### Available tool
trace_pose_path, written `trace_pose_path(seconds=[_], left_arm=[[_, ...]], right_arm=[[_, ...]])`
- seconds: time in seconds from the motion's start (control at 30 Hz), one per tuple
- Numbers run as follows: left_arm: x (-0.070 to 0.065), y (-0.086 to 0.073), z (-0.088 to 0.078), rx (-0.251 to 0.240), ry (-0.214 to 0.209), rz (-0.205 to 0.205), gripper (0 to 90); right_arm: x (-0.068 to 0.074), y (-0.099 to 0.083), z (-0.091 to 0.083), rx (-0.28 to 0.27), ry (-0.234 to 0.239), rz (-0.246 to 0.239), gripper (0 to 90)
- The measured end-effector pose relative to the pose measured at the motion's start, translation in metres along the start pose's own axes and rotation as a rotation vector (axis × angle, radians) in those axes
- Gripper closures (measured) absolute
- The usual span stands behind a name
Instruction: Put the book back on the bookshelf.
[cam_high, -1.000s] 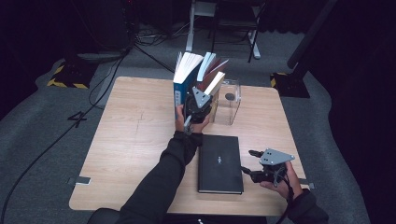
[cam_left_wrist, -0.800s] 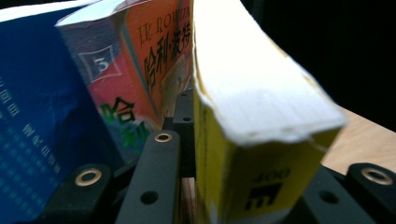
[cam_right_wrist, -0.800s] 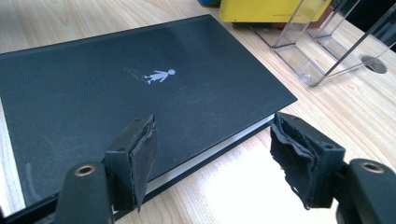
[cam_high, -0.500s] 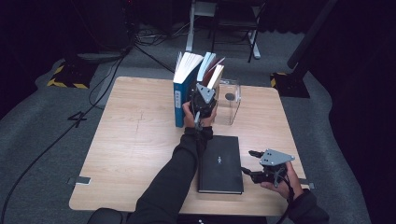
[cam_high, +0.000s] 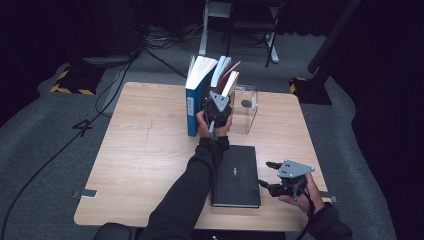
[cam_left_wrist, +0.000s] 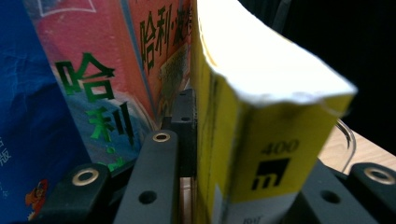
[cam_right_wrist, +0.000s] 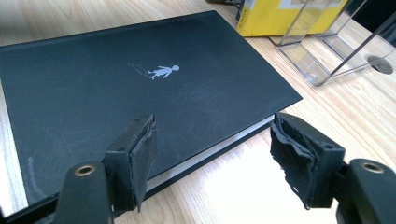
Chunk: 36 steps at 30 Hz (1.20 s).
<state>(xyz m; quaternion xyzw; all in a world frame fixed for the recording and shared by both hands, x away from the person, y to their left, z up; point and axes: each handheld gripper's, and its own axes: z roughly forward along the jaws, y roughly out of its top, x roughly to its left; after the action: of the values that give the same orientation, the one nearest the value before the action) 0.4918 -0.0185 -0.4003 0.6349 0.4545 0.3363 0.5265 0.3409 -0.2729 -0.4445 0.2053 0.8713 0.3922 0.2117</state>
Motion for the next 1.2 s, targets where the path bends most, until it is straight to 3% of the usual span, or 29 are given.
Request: trace_pose_path(seconds=[0.13, 0.43, 0.6, 0.67, 0.77, 0.8, 1.0, 1.2], left_arm=[[0.002, -0.002, -0.004, -0.005, -0.037, -0.008, 68.4], [0.008, -0.015, -0.016, 0.030, -0.090, 0.039, 60.0], [0.011, -0.030, -0.027, 0.063, -0.137, 0.088, 53.7], [0.014, -0.036, -0.029, 0.081, -0.167, 0.095, 52.8], [0.016, -0.044, -0.031, 0.096, -0.174, 0.113, 52.0], [0.020, -0.051, -0.032, 0.122, -0.187, 0.114, 50.9], [0.029, -0.064, -0.035, 0.159, -0.211, 0.133, 53.4], [0.033, -0.072, -0.036, 0.207, -0.250, 0.161, 67.1]], right_arm=[[0.000, 0.000, -0.001, 0.000, -0.002, 0.001, 31.6], [0.001, 0.001, 0.000, 0.007, 0.001, -0.003, 31.5], [0.001, 0.000, 0.001, 0.012, 0.000, 0.000, 31.4], [0.001, 0.000, 0.001, 0.012, 0.001, 0.001, 31.4], [0.001, 0.000, 0.001, 0.014, 0.000, 0.000, 31.4], [0.001, 0.000, 0.002, 0.018, 0.001, -0.004, 31.4], [0.003, 0.000, 0.004, 0.026, 0.009, -0.007, 31.4], [0.003, 0.000, 0.004, 0.021, 0.020, -0.011, 30.6]])
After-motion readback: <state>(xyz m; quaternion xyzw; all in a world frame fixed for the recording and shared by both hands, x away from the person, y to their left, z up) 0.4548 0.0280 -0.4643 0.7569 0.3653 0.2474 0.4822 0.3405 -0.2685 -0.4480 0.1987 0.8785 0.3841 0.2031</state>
